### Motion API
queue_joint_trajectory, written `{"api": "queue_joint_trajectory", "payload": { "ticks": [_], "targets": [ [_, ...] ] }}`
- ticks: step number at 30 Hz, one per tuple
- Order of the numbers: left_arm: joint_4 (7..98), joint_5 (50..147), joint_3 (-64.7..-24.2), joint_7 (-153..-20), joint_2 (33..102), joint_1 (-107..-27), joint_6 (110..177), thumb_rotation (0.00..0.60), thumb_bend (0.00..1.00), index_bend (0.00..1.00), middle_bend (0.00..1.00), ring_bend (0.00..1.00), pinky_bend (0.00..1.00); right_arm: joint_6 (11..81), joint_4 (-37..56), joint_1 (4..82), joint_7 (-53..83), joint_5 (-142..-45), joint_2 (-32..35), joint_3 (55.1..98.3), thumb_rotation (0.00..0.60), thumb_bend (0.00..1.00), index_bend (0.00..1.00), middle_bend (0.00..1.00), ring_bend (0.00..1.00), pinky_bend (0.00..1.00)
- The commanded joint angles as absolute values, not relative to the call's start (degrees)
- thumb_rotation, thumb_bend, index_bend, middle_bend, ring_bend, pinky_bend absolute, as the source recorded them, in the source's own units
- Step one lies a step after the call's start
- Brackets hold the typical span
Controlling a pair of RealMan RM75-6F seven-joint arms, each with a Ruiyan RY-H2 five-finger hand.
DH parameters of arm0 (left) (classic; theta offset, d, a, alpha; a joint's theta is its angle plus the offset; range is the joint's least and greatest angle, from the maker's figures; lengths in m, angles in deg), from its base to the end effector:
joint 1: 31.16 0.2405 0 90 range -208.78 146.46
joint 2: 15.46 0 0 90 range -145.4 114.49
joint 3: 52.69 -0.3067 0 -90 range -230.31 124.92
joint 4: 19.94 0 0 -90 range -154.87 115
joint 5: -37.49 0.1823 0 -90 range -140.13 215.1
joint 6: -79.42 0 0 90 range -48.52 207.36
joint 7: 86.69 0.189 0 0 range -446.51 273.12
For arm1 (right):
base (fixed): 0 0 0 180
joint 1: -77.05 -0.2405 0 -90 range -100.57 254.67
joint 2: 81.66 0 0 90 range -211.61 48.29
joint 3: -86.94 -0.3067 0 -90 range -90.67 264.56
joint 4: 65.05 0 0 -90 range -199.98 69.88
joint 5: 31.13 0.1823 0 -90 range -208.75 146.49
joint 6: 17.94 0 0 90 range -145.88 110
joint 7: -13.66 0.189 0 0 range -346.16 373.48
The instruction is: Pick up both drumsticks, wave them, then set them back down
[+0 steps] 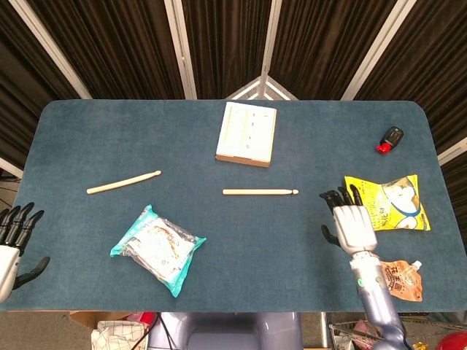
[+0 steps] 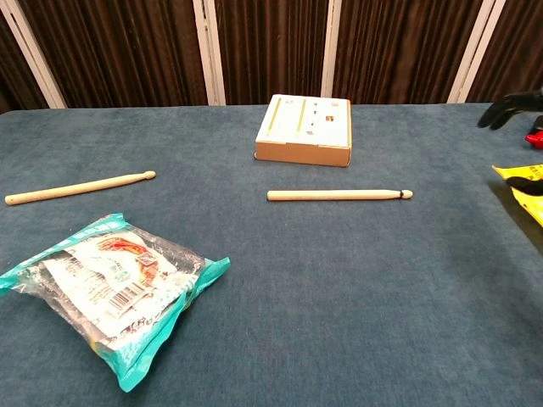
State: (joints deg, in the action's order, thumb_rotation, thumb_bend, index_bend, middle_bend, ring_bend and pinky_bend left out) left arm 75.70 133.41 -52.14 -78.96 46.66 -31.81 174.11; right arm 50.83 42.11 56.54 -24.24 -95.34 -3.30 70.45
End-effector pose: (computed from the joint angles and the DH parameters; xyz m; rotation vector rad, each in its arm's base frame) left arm -0.3133 0.1925 0.2237 -1.4411 -0.7016 -0.9406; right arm -0.2403 -0.3317 0.1001 1.5391 -0.9203 0.8352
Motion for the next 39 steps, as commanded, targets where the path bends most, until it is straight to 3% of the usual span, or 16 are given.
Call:
{"api": "queue_joint_trajectory", "payload": {
  "ticks": [1,5,19,26,39],
  "targets": [
    [75.68,132.59,-51.90,-79.07,46.77,-31.46,174.31,0.600,0.35,0.10,0.00,0.00,0.00,47.49,38.74,47.14,-36.36,-81.97,3.31,65.81,0.600,0.36,0.30,0.28,0.15,0.00],
    [75.58,131.60,-51.50,-80.14,46.38,-31.28,174.51,0.600,0.34,0.10,0.00,0.00,0.00,48.51,34.02,42.02,-40.71,-75.59,8.39,64.62,0.600,0.36,0.33,0.34,0.18,0.00],
    [75.41,129.49,-50.47,-80.87,46.24,-31.77,173.49,0.600,0.34,0.10,0.00,0.00,0.00,48.86,20.05,31.55,-43.32,-70.22,19.93,64.62,0.600,0.36,0.35,0.38,0.20,0.00],
    [75.57,127.96,-49.86,-79.93,46.52,-32.66,171.70,0.600,0.34,0.13,0.00,0.00,0.00,47.66,13.95,27.28,-44.03,-68.09,23.73,63.85,0.600,0.36,0.41,0.39,0.20,0.00],
    [75.32,125.34,-48.99,-79.08,46.95,-33.53,169.80,0.600,0.34,0.13,0.00,0.00,0.00,43.61,3.24,23.04,-42.53,-65.60,27.90,64.02,0.600,0.36,0.42,0.40,0.21,0.00]
  ]
}}
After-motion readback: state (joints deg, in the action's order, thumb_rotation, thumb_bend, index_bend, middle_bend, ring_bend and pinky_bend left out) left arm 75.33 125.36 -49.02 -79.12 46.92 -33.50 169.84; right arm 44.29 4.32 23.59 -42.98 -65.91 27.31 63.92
